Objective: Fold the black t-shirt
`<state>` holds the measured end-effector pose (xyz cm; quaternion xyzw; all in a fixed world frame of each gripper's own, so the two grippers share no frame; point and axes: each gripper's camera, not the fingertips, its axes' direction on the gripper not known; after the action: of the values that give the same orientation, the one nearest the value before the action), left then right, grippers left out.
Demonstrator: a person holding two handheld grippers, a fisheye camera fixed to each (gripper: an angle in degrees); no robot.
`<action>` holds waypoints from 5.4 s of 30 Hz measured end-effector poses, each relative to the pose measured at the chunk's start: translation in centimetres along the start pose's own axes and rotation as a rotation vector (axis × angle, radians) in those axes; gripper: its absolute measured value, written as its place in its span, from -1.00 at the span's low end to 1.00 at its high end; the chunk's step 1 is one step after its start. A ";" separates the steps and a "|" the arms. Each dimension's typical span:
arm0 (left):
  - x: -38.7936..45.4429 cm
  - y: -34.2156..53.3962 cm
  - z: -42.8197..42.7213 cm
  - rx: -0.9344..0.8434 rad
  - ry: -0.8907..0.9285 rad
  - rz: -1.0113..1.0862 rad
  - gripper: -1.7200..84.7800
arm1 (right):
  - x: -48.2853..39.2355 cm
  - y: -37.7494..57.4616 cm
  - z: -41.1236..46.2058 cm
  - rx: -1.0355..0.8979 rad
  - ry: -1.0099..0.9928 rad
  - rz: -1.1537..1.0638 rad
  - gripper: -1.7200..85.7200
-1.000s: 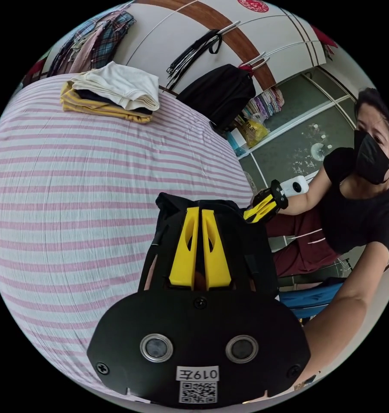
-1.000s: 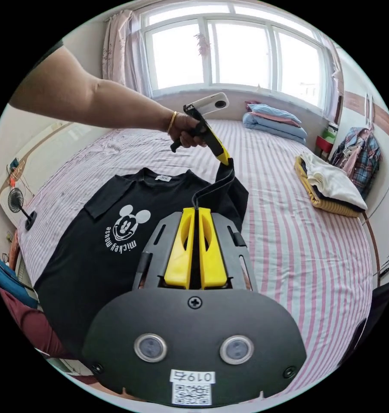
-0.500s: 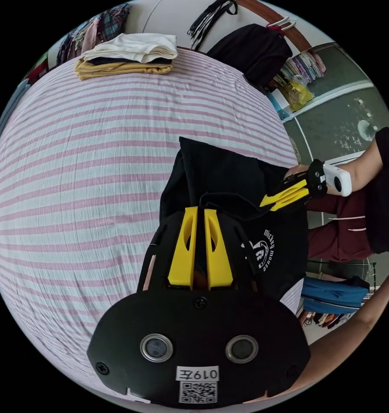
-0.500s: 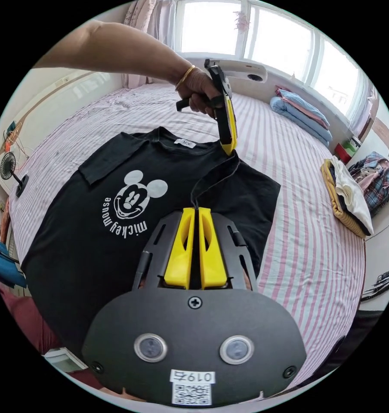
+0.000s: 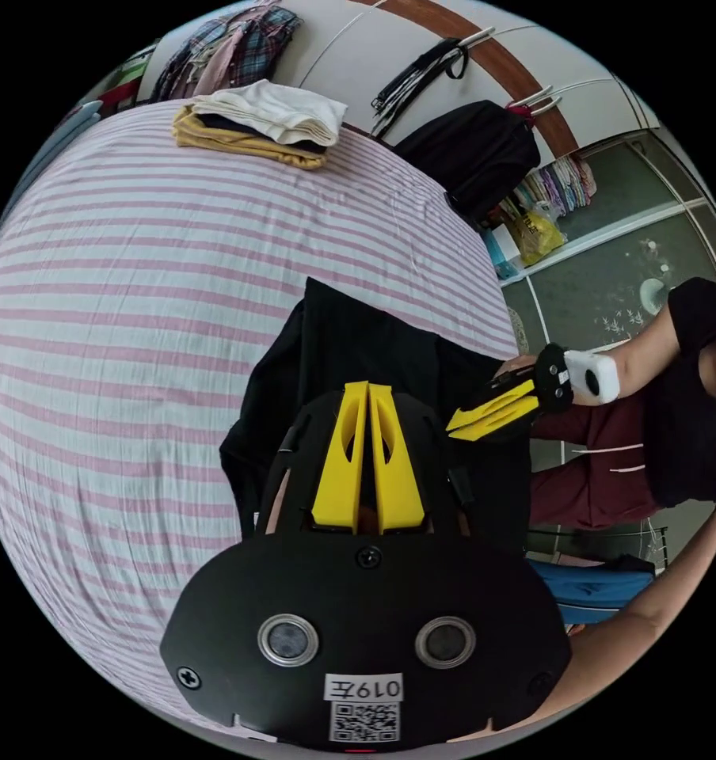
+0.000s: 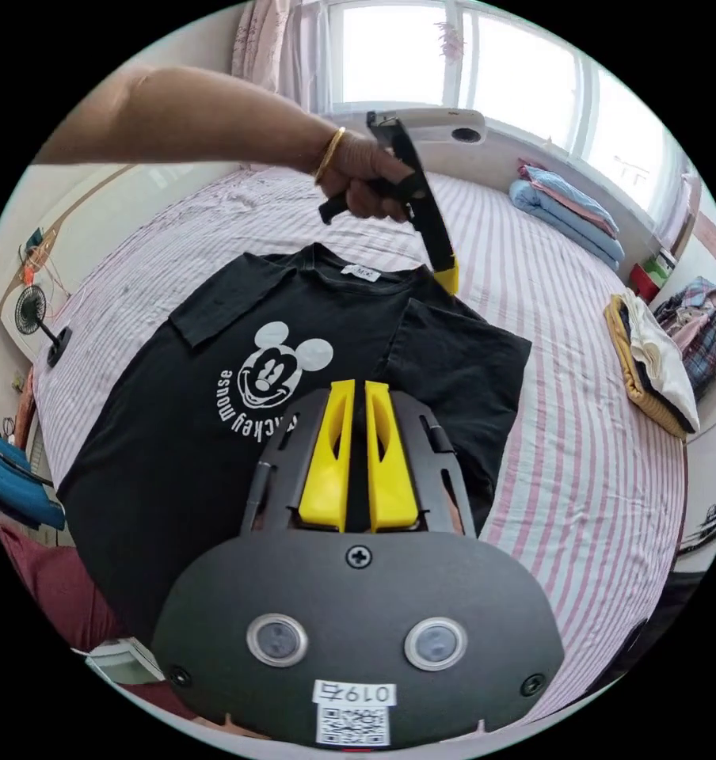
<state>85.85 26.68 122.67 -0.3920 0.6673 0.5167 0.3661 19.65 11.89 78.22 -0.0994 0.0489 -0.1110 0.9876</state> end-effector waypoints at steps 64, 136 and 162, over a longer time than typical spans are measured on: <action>28.4 15.0 34.9 0.569 -0.202 -0.781 -0.94 | 42.4 -34.4 25.9 -0.635 -0.365 -0.333 -0.83; 27.6 50.5 39.9 0.541 -0.671 -1.116 -0.95 | 21.5 -17.0 3.1 -0.252 -0.007 -0.050 -0.98; -2.8 46.5 30.1 0.305 -0.583 -0.477 -0.79 | 22.3 -41.2 11.0 -0.309 -0.195 -0.435 -0.68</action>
<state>47.57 63.83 137.91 -0.3142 0.4949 0.4019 0.7035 34.02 -30.52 95.82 -0.2669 -0.0527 -0.3013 0.9139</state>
